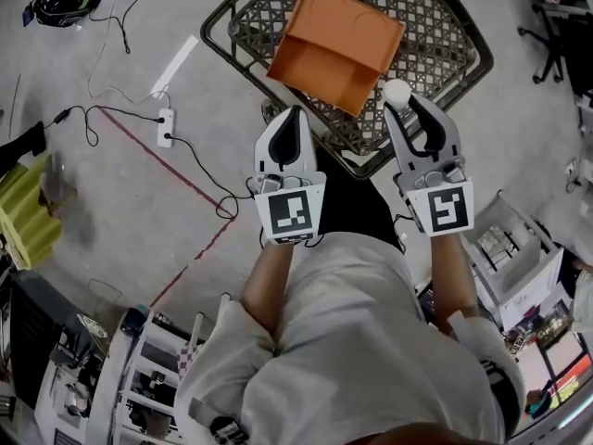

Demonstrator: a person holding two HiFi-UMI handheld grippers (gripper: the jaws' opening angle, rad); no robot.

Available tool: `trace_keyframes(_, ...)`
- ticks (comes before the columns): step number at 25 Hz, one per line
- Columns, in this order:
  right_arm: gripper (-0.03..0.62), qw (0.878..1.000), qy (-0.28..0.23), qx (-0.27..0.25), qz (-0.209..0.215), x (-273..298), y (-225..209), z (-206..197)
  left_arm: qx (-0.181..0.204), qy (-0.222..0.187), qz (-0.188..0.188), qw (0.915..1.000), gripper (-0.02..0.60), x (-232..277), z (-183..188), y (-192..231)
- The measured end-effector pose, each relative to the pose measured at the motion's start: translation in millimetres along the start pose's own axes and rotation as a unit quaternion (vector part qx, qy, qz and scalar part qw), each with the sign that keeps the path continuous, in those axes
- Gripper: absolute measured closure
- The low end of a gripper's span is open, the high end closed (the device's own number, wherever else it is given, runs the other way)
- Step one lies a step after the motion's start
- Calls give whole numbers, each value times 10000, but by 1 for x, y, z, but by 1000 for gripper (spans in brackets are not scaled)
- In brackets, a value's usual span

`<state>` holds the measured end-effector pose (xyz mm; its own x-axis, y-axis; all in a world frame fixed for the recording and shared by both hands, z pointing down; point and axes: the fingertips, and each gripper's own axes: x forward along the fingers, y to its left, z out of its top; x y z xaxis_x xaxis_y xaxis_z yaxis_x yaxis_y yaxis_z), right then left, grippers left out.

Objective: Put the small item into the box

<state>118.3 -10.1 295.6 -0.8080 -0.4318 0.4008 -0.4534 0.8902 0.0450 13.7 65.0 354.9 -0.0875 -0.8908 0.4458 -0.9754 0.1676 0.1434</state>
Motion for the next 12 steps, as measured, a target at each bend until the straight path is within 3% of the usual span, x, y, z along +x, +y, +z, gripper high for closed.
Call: trace_keyframes(12,474,9976,526,-213,404,55,23,-38,-217,367,-58,9991,572,27,-43,20)
